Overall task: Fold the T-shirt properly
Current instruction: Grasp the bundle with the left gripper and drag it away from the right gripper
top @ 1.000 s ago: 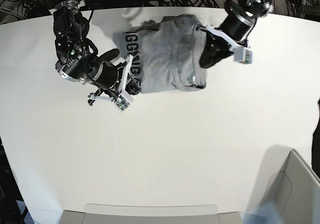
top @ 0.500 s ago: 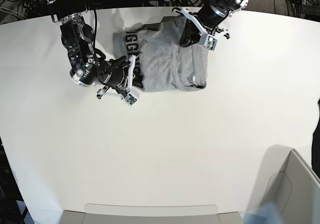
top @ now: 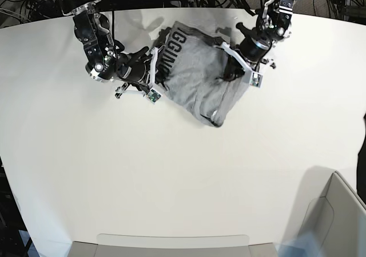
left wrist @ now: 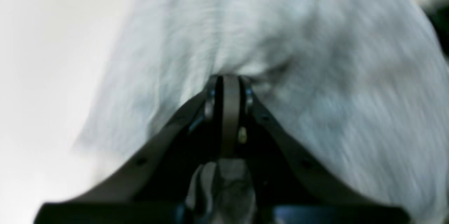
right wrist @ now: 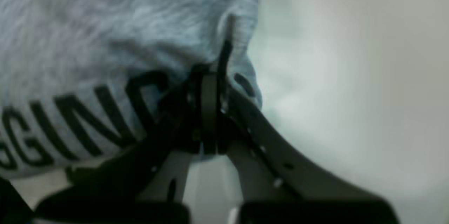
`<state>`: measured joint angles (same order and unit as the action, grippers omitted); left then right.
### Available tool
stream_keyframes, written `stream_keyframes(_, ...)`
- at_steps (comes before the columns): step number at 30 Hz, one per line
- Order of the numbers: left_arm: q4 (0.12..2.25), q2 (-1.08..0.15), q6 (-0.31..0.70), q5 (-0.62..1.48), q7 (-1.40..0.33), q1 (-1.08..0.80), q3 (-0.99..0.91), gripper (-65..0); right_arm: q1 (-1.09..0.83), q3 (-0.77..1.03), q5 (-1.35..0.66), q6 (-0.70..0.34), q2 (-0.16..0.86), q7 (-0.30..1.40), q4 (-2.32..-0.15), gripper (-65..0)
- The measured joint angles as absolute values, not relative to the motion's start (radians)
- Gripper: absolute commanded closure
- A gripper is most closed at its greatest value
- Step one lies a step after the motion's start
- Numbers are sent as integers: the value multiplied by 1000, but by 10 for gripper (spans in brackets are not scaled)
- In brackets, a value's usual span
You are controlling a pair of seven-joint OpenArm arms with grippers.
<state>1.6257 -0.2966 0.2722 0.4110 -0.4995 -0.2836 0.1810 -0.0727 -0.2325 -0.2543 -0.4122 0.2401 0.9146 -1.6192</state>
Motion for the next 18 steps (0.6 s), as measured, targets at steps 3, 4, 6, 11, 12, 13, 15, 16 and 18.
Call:
stream_keyframes(3,1622,-296,279,413,-608,-208,175,-23,-106,-233,-254,-408,234,900,-1631,0)
stream_keyframes(4,1620,-295,277,408,-646,-171,178,-23,-119,-244,-255,-407,232,885,-1632,0)
stream_keyframes(6,1615,-295,268,403,-690,-97,182,-23,-136,-274,-262,-408,223,871,-1637,0)
stream_keyframes(11,1668,-221,267,396,-736,2,147,-23,-186,-256,-242,-420,194,907,-1717,0)
stream_keyframes(12,1693,-207,269,396,-741,0,132,-23,-200,-237,-240,-419,197,909,-1740,0)
stream_keyframes(13,1720,-188,269,396,-741,-7,117,-23,-214,-217,-228,-422,202,905,-1771,0)
stream_keyframes(15,1786,-156,267,396,-748,-17,72,-23,-224,-163,-228,-421,206,867,-1843,0)
stream_keyframes(16,1821,-143,263,395,-745,-25,57,-23,-220,-126,-231,-420,196,850,-1874,0)
stream_keyframes(18,1898,-113,257,395,-723,-79,44,-23,-208,-22,-232,-419,148,831,-1919,0)
